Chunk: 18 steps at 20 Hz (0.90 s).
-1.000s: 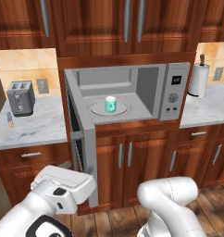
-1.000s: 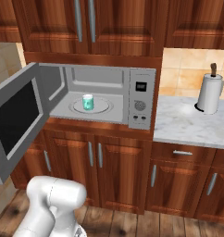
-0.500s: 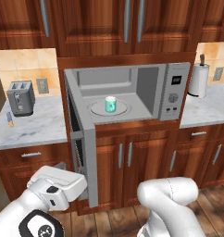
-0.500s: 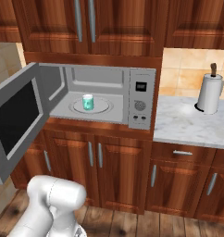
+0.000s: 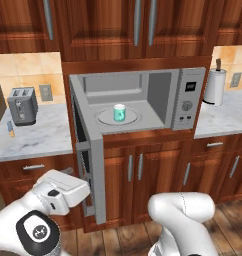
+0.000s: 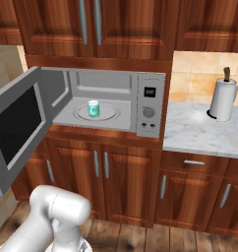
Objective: Pick the mug from the counter and place it inside the microwave. Then close the microwave.
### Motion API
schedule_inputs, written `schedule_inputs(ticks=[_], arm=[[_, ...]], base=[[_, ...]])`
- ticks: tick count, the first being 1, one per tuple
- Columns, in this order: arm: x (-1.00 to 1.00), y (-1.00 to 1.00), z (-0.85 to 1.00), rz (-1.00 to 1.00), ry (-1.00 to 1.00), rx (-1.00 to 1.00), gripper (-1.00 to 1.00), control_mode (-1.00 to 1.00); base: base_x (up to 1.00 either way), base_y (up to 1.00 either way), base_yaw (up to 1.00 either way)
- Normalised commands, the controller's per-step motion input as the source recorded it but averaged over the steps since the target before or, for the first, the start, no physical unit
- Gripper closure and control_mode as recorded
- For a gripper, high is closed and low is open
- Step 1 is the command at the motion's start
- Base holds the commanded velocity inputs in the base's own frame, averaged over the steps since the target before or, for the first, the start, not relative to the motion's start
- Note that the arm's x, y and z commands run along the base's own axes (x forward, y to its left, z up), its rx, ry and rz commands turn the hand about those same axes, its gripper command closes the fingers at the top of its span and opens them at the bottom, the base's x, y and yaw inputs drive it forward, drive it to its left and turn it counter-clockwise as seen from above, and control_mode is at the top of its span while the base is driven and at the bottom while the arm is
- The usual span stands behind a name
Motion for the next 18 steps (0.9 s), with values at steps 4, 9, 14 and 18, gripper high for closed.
schedule_inputs(ticks=[4, 9, 14, 18], arm=[[0.08, -0.09, 0.00, 0.00, 0.00, 0.00, -1.00, -1.00], [0.00, -0.17, 0.00, 0.00, 0.00, 0.01, -1.00, -1.00], [0.00, -0.59, 0.00, 0.00, 0.00, 0.02, -1.00, -1.00], [0.00, -0.78, 0.02, 0.00, 0.00, 0.03, -1.00, -1.00]], base=[[0.00, 0.00, 0.00], [0.00, 0.00, 0.00], [0.00, 0.00, 0.00], [0.00, 0.00, 0.00]])
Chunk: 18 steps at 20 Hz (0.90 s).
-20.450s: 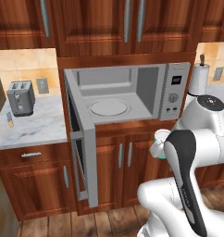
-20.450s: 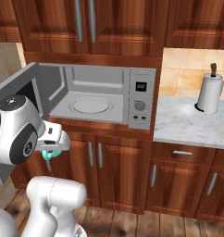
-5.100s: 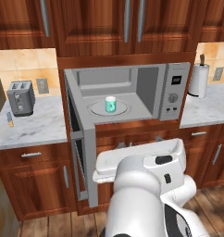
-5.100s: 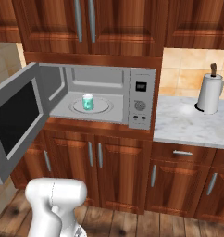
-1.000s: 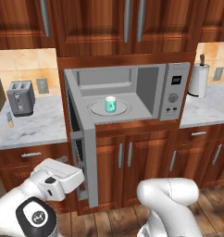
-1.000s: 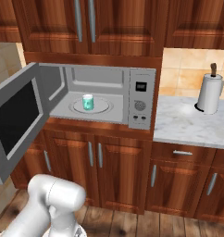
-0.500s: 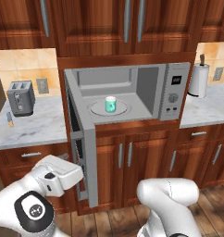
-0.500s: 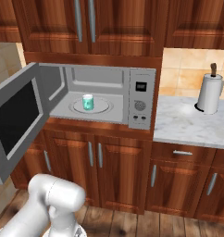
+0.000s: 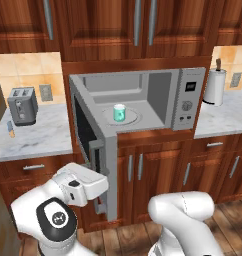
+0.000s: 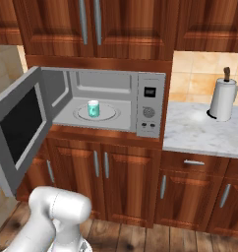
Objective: Pick the mug from the counter and place it inside the microwave. Then close the microwave.
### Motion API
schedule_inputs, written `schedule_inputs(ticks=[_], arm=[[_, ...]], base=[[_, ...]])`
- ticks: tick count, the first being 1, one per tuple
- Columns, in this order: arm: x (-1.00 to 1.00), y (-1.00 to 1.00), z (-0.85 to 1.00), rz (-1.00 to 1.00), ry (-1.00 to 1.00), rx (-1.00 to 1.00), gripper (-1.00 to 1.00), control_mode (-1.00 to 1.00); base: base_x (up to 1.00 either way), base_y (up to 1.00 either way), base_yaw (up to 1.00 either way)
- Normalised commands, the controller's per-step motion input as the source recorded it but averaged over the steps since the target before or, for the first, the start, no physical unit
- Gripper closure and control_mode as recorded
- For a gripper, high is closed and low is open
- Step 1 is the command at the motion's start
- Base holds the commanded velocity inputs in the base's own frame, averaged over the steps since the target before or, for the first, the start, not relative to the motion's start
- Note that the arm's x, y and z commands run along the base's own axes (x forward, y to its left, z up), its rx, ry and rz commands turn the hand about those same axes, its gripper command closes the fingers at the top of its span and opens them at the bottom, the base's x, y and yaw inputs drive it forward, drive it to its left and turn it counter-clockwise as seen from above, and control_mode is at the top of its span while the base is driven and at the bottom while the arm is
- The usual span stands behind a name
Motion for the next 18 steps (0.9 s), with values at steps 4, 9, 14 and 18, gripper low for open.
schedule_inputs(ticks=[4, 9, 14, 18], arm=[[0.00, -0.80, 0.08, 0.00, 0.00, 0.03, -1.00, -1.00], [0.01, -0.79, 0.11, 0.05, 0.00, 0.02, -1.00, -1.00], [0.05, -0.67, 0.16, 0.09, 0.05, 0.00, -1.00, -1.00], [0.16, -0.60, 0.14, 0.07, 0.14, 0.00, -1.00, -1.00]], base=[[0.00, 0.00, 0.00], [0.00, 0.00, 0.00], [0.00, 0.00, 0.00], [0.00, 0.00, 0.00]])
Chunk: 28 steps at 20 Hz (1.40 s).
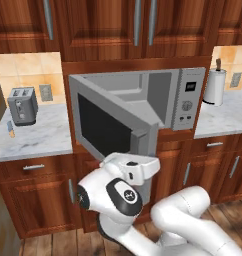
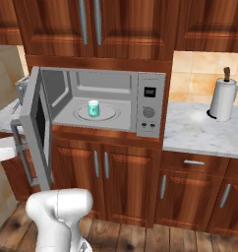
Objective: Pick the mug from the counter and place it inside the microwave. Then close the microwave.
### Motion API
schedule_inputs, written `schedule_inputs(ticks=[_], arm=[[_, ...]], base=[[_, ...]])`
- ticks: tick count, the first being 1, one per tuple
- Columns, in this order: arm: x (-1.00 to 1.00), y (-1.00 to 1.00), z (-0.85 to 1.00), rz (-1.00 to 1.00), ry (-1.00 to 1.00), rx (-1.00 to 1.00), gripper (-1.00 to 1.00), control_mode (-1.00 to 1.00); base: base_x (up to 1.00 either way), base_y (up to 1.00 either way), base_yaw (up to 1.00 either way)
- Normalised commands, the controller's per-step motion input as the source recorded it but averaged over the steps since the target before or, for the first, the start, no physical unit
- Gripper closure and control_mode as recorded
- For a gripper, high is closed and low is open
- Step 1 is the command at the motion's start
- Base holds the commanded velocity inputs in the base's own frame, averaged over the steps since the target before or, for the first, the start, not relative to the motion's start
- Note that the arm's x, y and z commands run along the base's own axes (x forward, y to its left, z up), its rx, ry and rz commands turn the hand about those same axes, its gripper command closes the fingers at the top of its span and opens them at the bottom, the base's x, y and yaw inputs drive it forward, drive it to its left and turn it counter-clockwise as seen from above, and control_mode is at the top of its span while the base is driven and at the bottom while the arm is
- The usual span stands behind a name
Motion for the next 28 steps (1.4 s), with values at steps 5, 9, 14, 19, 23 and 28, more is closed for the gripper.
schedule_inputs(ticks=[5, 9, 14, 19, 23, 28], arm=[[0.35, -0.56, 0.13, 0.06, 0.19, 0.00, -1.00, -1.00], [0.42, -0.54, 0.02, 0.04, 0.18, 0.00, -1.00, -1.00], [0.40, -0.44, 0.00, 0.03, 0.11, 0.00, -1.00, -1.00], [0.50, -0.39, 0.00, 0.02, 0.03, 0.00, -1.00, -1.00], [0.51, -0.37, 0.00, 0.01, 0.03, 0.00, -1.00, -1.00], [0.51, -0.34, 0.00, 0.01, 0.04, 0.00, -1.00, -1.00]], base=[[0.00, 0.00, 0.00], [0.00, 0.00, 0.00], [0.00, 0.00, 0.00], [0.00, 0.00, 0.00], [0.00, 0.00, 0.00], [0.00, 0.00, 0.00]])
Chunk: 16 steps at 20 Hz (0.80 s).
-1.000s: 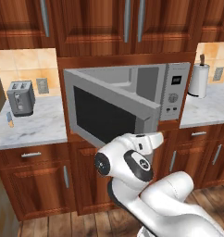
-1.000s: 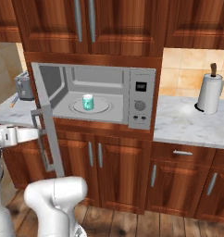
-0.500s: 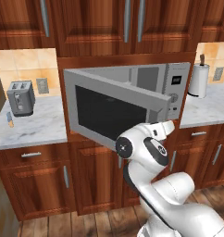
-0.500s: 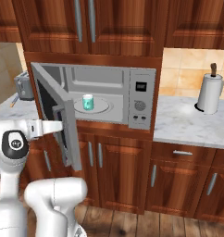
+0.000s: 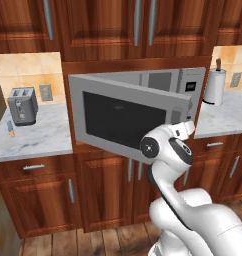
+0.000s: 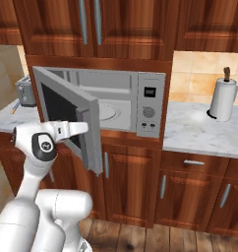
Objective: Pick the mug from the counter and place it inside the microwave. Then close the microwave.
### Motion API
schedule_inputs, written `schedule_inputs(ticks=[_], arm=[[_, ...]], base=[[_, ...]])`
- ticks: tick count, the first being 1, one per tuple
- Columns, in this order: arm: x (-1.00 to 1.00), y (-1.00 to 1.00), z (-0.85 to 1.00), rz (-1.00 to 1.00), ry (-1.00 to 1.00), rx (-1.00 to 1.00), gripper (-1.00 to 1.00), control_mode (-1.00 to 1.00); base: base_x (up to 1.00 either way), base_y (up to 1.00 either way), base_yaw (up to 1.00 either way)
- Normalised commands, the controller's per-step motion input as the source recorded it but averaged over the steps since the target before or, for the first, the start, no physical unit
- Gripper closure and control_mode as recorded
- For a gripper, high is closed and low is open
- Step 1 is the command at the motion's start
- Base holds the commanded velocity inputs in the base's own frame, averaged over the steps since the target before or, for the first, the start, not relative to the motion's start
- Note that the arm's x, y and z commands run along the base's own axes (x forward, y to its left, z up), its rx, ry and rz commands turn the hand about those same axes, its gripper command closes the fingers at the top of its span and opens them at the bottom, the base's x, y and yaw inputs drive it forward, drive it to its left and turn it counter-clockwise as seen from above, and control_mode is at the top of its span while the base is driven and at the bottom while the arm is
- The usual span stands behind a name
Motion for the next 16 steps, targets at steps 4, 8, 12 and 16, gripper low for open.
schedule_inputs(ticks=[4, 8, 12, 16], arm=[[0.47, -0.28, 0.00, 0.01, 0.05, 0.00, -1.00, -1.00], [0.44, -0.26, 0.00, 0.01, 0.03, 0.00, -1.00, -1.00], [0.36, -0.18, 0.00, 0.00, 0.05, 0.00, -1.00, -1.00], [0.44, -0.20, 0.00, 0.00, 0.06, 0.00, -1.00, -1.00]], base=[[0.00, 0.00, 0.00], [0.00, 0.00, 0.00], [0.00, 0.00, 0.00], [0.00, 0.00, 0.00]])
